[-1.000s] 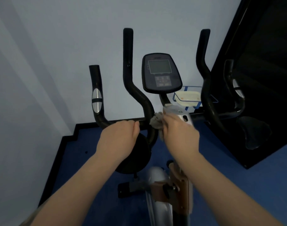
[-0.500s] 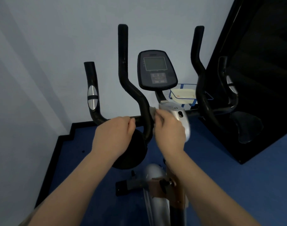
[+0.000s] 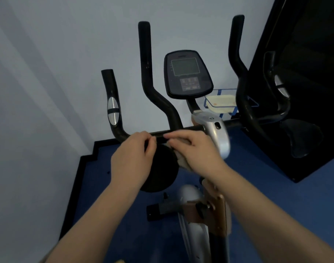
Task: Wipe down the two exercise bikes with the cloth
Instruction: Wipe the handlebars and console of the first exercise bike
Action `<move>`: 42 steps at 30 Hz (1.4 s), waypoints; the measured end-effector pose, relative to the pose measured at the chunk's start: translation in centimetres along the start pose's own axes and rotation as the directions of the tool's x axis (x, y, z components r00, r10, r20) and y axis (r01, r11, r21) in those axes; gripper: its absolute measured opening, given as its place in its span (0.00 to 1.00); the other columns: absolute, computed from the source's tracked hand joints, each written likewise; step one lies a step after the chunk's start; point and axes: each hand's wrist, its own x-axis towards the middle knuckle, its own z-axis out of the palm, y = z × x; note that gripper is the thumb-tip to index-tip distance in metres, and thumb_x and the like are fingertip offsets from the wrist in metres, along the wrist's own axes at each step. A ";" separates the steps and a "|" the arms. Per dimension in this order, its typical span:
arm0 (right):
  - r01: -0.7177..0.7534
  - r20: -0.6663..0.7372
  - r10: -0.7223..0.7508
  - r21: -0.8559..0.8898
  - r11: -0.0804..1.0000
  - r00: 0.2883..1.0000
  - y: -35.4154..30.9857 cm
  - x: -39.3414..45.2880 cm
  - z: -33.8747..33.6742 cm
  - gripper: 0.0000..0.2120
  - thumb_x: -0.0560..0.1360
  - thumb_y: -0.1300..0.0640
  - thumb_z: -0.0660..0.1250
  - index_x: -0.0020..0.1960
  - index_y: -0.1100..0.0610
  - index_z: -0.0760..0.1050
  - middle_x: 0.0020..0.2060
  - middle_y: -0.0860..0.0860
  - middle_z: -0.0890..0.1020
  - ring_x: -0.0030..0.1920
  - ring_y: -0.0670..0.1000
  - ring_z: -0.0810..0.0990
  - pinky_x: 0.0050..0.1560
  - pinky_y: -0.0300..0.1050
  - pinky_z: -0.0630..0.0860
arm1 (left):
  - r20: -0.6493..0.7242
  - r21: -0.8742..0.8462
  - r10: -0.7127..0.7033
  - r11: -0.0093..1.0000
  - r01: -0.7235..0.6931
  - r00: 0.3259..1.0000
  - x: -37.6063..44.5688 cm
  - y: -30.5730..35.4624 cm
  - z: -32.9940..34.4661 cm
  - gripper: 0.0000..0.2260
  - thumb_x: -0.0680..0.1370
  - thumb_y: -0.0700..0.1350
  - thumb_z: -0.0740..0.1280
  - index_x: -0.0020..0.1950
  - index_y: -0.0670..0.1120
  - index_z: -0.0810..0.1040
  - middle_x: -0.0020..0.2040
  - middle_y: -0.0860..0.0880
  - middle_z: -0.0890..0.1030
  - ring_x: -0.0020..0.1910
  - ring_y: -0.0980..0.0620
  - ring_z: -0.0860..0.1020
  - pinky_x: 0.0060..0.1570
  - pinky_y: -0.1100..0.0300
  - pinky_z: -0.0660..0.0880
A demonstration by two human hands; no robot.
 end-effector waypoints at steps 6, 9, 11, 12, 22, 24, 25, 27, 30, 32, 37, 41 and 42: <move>-0.043 -0.109 0.040 -0.025 0.999 0.993 0.5 -3.3 0.4 0.08 0.77 0.52 0.66 0.52 0.46 0.83 0.44 0.42 0.85 0.48 0.39 0.81 0.54 0.44 0.79 | -0.014 -0.021 -0.005 1.000 0.004 1.000 -0.2 0.1 -0.1 0.11 0.81 0.53 0.59 0.42 0.52 0.76 0.36 0.57 0.75 0.36 0.60 0.73 0.31 0.63 0.64; -0.135 -0.121 0.120 -0.127 0.983 0.985 -0.8 -0.4 0.6 0.07 0.76 0.50 0.66 0.47 0.46 0.83 0.40 0.43 0.84 0.46 0.43 0.81 0.51 0.45 0.77 | -0.002 -0.017 0.000 1.000 0.000 1.000 0.0 0.2 -0.1 0.11 0.81 0.52 0.59 0.42 0.52 0.76 0.36 0.56 0.74 0.35 0.57 0.73 0.32 0.59 0.65; -0.150 -0.145 0.128 -0.160 0.976 0.981 -1.5 0.4 1.2 0.08 0.76 0.50 0.65 0.47 0.46 0.83 0.40 0.44 0.84 0.46 0.46 0.81 0.51 0.47 0.77 | -0.003 -0.031 -0.006 1.000 0.006 1.000 -0.2 0.2 -0.2 0.11 0.81 0.52 0.59 0.43 0.51 0.76 0.36 0.55 0.75 0.35 0.56 0.73 0.32 0.58 0.66; -0.132 -0.147 0.106 -0.177 0.975 0.983 -1.1 -0.1 1.4 0.09 0.77 0.50 0.63 0.47 0.46 0.82 0.40 0.44 0.83 0.45 0.46 0.81 0.50 0.48 0.77 | -0.010 -0.033 0.003 0.999 -0.003 1.000 -0.3 0.2 -0.2 0.10 0.81 0.52 0.59 0.43 0.51 0.76 0.37 0.55 0.75 0.35 0.57 0.74 0.31 0.59 0.67; -0.064 -0.290 -0.006 -0.233 0.970 0.957 -3.0 -0.3 0.7 0.10 0.80 0.48 0.60 0.53 0.47 0.78 0.46 0.48 0.83 0.49 0.50 0.80 0.51 0.52 0.77 | -0.054 -0.329 0.009 0.944 -0.027 0.999 -1.2 -0.3 -0.2 0.07 0.80 0.46 0.63 0.49 0.52 0.80 0.43 0.59 0.80 0.42 0.62 0.76 0.39 0.70 0.70; -0.073 -0.138 0.009 -0.472 0.879 0.990 -3.7 0.1 2.6 0.12 0.79 0.44 0.58 0.52 0.48 0.77 0.46 0.49 0.82 0.49 0.53 0.79 0.49 0.52 0.76 | -0.007 -0.449 -0.010 0.894 0.006 1.000 -1.8 -0.7 -0.3 0.08 0.81 0.43 0.62 0.52 0.52 0.80 0.45 0.59 0.80 0.43 0.63 0.77 0.41 0.71 0.70; -0.095 -0.115 0.040 -0.521 0.848 0.993 -3.7 -0.3 2.9 0.14 0.79 0.41 0.57 0.51 0.48 0.77 0.45 0.49 0.82 0.48 0.53 0.79 0.48 0.51 0.76 | 0.015 -0.470 -0.002 0.882 0.009 1.000 -2.1 -1.1 -0.3 0.10 0.81 0.42 0.61 0.55 0.52 0.79 0.48 0.59 0.80 0.45 0.63 0.77 0.43 0.70 0.72; -0.147 -0.122 0.100 -0.489 0.860 0.988 -3.0 -2.0 2.4 0.18 0.78 0.38 0.56 0.48 0.49 0.77 0.41 0.49 0.81 0.45 0.52 0.80 0.45 0.49 0.76 | 0.067 -0.470 0.031 0.883 0.004 0.997 -2.4 -1.7 -0.4 0.11 0.81 0.42 0.59 0.59 0.53 0.77 0.52 0.59 0.79 0.50 0.64 0.76 0.48 0.67 0.74; -0.201 -0.148 0.150 -0.440 0.875 0.978 -2.3 -3.6 1.9 0.19 0.77 0.36 0.57 0.44 0.50 0.77 0.37 0.48 0.80 0.41 0.49 0.79 0.37 0.45 0.72 | 0.083 -0.422 0.122 0.903 -0.076 0.989 -2.0 -2.0 -0.6 0.11 0.81 0.42 0.59 0.61 0.53 0.74 0.54 0.59 0.76 0.52 0.64 0.75 0.51 0.63 0.74; -0.212 -0.267 0.091 -0.468 0.858 0.959 -2.6 -2.5 2.9 0.17 0.78 0.38 0.58 0.44 0.50 0.77 0.37 0.47 0.80 0.40 0.48 0.78 0.34 0.44 0.68 | 0.094 -0.396 0.218 0.903 -0.164 0.971 -1.6 -2.2 -0.7 0.12 0.80 0.42 0.60 0.62 0.51 0.74 0.55 0.57 0.76 0.52 0.61 0.74 0.52 0.58 0.74; -0.252 -0.604 0.017 -0.306 0.918 0.797 -2.1 -3.8 7.4 0.11 0.77 0.41 0.60 0.50 0.46 0.74 0.40 0.43 0.80 0.41 0.44 0.79 0.41 0.45 0.75 | 0.151 -0.440 0.375 0.854 -0.278 0.914 -1.5 -3.4 -1.2 0.15 0.80 0.43 0.62 0.66 0.52 0.71 0.59 0.57 0.74 0.54 0.62 0.73 0.51 0.65 0.72; -0.300 -0.624 0.104 -0.216 0.929 0.774 -1.7 -4.6 7.3 0.14 0.75 0.36 0.61 0.49 0.46 0.76 0.37 0.42 0.80 0.38 0.40 0.78 0.37 0.41 0.74 | 0.200 -0.559 0.414 0.793 -0.244 0.888 -1.4 -4.5 -1.3 0.16 0.81 0.52 0.57 0.69 0.53 0.70 0.61 0.59 0.72 0.58 0.64 0.73 0.51 0.70 0.71; -0.323 -0.631 0.109 -0.234 0.917 0.768 -1.9 -3.7 6.8 0.15 0.75 0.36 0.61 0.47 0.46 0.76 0.36 0.42 0.80 0.37 0.39 0.77 0.36 0.41 0.72 | 0.204 -0.565 0.420 0.788 -0.244 0.884 -1.2 -4.5 -1.2 0.17 0.81 0.54 0.56 0.69 0.54 0.70 0.61 0.59 0.71 0.58 0.65 0.72 0.50 0.72 0.70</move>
